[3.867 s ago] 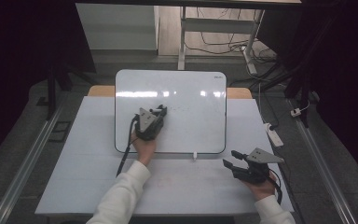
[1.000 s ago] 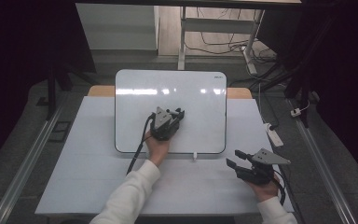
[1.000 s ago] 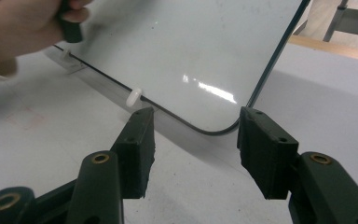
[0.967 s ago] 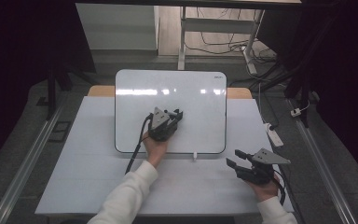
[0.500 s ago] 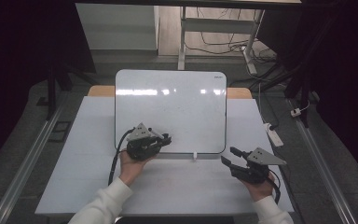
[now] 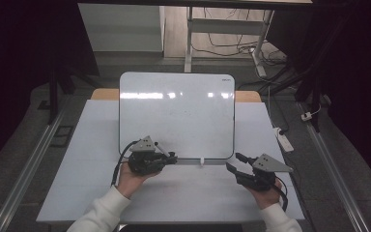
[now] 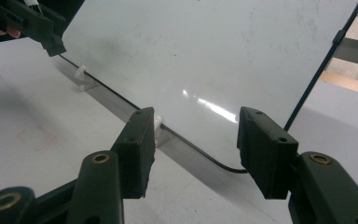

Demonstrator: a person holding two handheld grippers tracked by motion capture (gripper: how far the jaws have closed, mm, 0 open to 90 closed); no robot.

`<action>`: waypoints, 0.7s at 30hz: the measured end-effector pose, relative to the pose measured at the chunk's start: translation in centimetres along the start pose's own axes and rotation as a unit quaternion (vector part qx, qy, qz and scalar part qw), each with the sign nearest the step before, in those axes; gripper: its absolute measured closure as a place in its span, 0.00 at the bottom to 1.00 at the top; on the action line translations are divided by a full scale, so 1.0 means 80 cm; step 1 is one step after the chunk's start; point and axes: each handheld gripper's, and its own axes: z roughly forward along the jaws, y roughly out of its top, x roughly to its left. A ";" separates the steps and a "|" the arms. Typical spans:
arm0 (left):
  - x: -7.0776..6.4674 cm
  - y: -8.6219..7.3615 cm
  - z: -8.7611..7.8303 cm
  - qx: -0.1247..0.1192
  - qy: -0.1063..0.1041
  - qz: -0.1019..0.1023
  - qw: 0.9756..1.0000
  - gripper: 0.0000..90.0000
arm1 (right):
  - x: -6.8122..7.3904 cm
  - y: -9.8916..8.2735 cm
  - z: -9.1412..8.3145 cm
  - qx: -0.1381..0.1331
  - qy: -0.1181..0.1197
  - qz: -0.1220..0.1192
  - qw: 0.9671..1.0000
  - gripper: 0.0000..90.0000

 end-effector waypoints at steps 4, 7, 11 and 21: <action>-0.002 0.001 0.005 0.006 -0.006 -0.002 1.000 0.87 | 0.005 0.004 0.000 -0.004 0.003 -0.001 1.000 0.51; -0.006 0.002 0.009 0.017 -0.017 -0.004 1.000 0.87 | 0.016 0.014 0.000 -0.010 0.003 -0.004 1.000 0.51; -0.011 0.002 0.016 0.029 -0.025 -0.002 0.999 0.87 | 0.034 0.034 0.000 -0.021 0.003 -0.014 1.000 0.51; -0.020 0.002 0.031 0.051 -0.034 -0.005 0.998 0.87 | 0.091 0.070 0.037 -0.003 0.042 -0.034 0.999 0.51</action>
